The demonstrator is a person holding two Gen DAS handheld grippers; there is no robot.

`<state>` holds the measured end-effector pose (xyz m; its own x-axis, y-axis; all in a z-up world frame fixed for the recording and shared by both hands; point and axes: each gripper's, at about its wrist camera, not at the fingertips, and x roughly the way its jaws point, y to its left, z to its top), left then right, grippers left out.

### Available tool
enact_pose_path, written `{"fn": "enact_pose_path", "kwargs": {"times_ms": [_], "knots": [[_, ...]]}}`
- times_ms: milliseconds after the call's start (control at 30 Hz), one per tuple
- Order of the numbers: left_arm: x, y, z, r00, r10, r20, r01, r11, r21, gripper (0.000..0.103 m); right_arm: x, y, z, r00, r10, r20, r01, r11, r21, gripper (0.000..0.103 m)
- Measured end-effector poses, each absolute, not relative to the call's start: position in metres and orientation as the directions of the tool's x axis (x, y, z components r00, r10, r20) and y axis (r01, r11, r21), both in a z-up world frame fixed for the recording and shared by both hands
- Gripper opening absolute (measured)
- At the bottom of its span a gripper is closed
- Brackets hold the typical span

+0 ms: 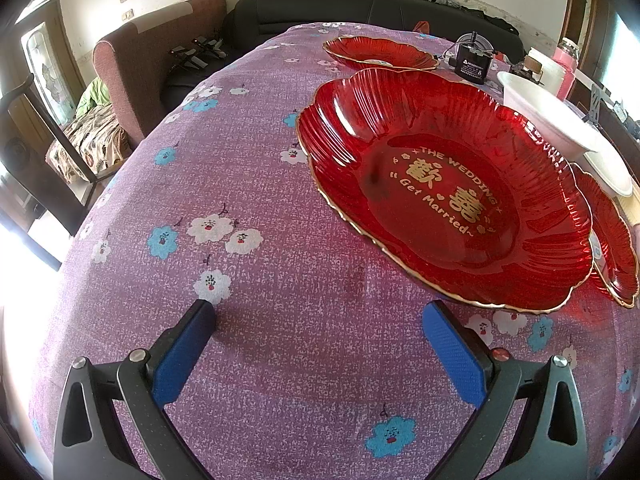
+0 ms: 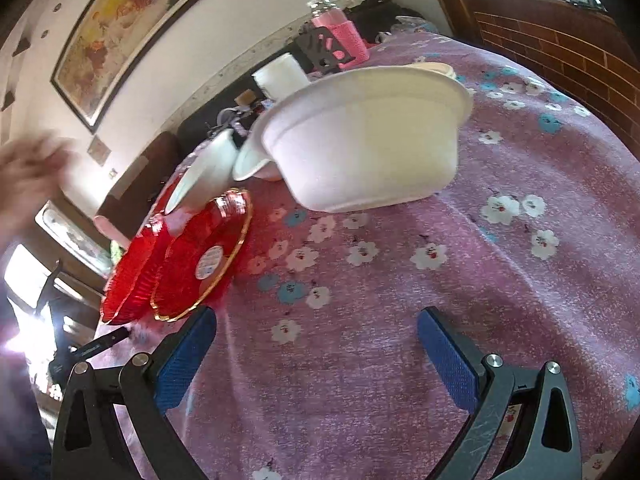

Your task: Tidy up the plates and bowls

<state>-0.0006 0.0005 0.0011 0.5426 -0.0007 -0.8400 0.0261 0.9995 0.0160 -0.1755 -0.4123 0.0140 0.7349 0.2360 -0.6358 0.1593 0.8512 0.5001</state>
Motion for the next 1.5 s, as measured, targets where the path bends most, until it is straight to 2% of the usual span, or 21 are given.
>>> {"fn": "enact_pose_path", "kwargs": {"times_ms": [200, 267, 500, 667, 1000, 1167, 1267, 1500], "knots": [[-0.001, 0.000, 0.001, 0.543, -0.001, -0.840, 0.026, 1.000, 0.016, 0.103, -0.184, -0.401, 0.024, 0.769, 0.291, -0.570, 0.052, 0.860, 0.508, 0.102], [-0.001, 0.000, 0.001, 0.543, -0.001, -0.840, 0.026, 1.000, 0.016, 0.103, -0.185, -0.395, 0.027, 0.771, 0.326, -0.547, 0.004, 0.857, 0.516, 0.098], [-0.001, 0.000, 0.001, 0.543, -0.001, -0.840, 0.026, 1.000, 0.016, 0.103, -0.182, -0.375, 0.030, 0.752, 0.355, -0.555, -0.069, 0.881, 0.469, 0.089], [0.001, 0.000, 0.000, 0.543, 0.003, -0.840, 0.022, 1.000, 0.018, 0.103, -0.186, -0.370, 0.031, 0.767, 0.331, -0.550, -0.067, 0.893, 0.444, 0.088], [0.000, -0.004, 0.002, 0.543, 0.012, -0.840, 0.008, 1.000, 0.019, 0.103, -0.181, -0.386, 0.023, 0.763, 0.329, -0.556, -0.006, 0.864, 0.503, 0.083], [0.000, -0.003, 0.000, 0.542, 0.011, -0.840, 0.008, 1.000, 0.018, 0.103, -0.179, -0.385, 0.023, 0.763, 0.287, -0.579, 0.035, 0.877, 0.480, 0.083], [-0.001, -0.003, 0.000, 0.543, 0.010, -0.840, 0.008, 1.000, 0.018, 0.103, -0.184, -0.379, 0.031, 0.789, 0.258, -0.558, 0.035, 0.887, 0.460, 0.083], [-0.003, -0.003, 0.001, 0.540, 0.014, -0.841, 0.007, 1.000, 0.021, 0.103, -0.152, -0.307, 0.073, 0.717, 0.431, -0.548, -0.167, 0.869, 0.465, 0.084]]}}
